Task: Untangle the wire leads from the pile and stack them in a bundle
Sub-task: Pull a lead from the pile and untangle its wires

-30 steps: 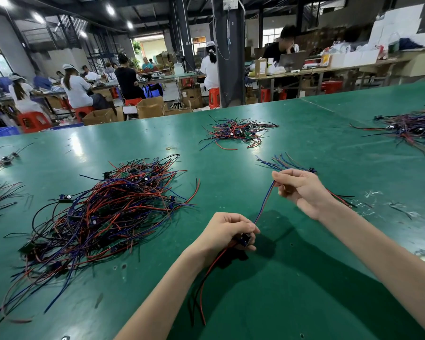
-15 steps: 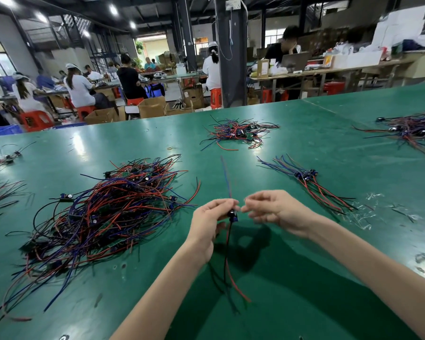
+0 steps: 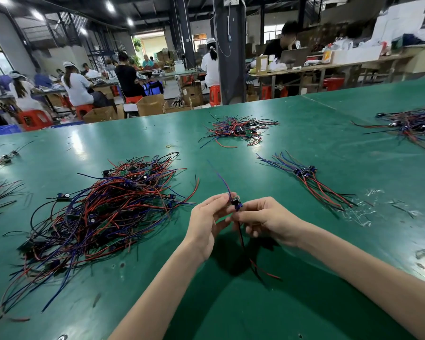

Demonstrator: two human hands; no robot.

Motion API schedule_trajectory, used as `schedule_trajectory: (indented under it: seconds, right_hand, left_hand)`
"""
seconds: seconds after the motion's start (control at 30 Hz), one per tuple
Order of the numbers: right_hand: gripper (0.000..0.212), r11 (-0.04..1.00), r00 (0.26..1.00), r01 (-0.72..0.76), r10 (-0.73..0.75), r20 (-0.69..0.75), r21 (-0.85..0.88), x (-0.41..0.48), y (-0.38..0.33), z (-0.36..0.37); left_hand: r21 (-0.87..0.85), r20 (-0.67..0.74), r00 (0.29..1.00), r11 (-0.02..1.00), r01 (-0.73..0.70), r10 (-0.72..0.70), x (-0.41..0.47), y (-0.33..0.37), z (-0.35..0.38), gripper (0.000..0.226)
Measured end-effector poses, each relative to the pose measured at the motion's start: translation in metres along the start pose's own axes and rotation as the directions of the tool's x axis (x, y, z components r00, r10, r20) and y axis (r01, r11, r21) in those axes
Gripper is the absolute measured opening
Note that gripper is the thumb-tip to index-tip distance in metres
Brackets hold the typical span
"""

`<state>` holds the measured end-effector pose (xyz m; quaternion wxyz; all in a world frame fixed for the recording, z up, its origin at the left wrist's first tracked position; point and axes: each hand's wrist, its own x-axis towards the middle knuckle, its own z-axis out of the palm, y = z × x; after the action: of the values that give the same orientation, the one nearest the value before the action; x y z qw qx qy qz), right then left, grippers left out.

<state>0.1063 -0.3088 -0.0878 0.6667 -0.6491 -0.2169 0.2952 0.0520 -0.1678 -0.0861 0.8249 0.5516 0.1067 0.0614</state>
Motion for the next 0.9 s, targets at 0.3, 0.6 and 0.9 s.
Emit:
schedule_trajectory:
  seconds: [0.3, 0.6, 0.9]
  right_hand:
    - [0.012, 0.996, 0.997, 0.055, -0.058, -0.050, -0.069, 0.001, 0.001, -0.005]
    - [0.004, 0.994, 0.998, 0.057, -0.060, -0.027, -0.097, 0.001, 0.001, -0.006]
    - [0.005, 0.988, 0.997, 0.075, -0.078, -0.013, -0.132, 0.003, 0.003, -0.004]
  left_hand:
    - [0.187, 0.045, 0.997, 0.980, -0.063, 0.056, -0.003, -0.008, 0.001, 0.003]
    - [0.095, 0.010, 0.997, 0.993, -0.072, 0.071, 0.000, -0.011, 0.000, 0.012]
    - [-0.079, 0.050, 0.999, 0.997, 0.019, -0.015, 0.000, -0.007, 0.000, 0.012]
